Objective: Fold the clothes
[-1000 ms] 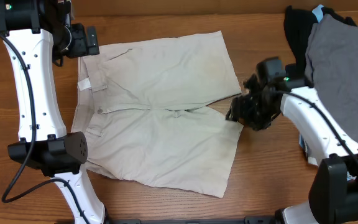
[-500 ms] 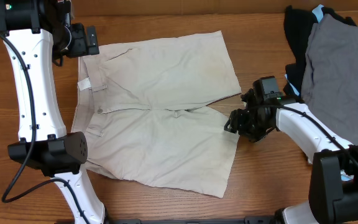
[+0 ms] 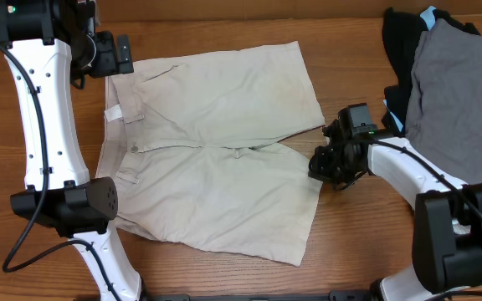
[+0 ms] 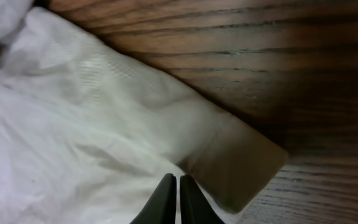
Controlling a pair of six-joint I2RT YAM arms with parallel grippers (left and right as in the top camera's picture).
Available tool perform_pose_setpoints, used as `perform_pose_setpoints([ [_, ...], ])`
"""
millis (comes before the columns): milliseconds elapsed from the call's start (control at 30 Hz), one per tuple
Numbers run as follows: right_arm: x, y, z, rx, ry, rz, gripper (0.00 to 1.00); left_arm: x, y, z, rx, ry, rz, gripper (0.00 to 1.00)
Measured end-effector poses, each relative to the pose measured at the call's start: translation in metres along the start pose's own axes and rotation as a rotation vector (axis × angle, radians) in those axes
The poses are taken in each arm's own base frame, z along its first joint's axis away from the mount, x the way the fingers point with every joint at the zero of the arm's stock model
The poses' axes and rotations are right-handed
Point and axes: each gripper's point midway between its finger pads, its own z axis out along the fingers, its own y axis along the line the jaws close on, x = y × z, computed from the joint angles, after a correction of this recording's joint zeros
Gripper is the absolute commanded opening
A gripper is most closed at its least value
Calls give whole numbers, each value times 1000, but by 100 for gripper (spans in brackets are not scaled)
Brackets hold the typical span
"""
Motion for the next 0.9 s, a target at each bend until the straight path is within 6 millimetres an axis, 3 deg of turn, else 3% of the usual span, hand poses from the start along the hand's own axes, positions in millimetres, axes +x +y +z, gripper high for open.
perform_pose_setpoints([
  [267, -4, -14, 8, 63, -9, 5, 10, 1, 0, 0, 0, 3, 0, 100],
  [467, -23, -19, 8, 101, -88, -17, 13, 1, 0, 0, 0, 4, 0, 100],
  [700, -31, -25, 6, 118, -119, -11, 13, 1, 0, 0, 0, 4, 0, 100],
  [900, -42, -46, -4, 119, -149, 60, 13, 1, 0, 0, 0, 4, 0, 100],
])
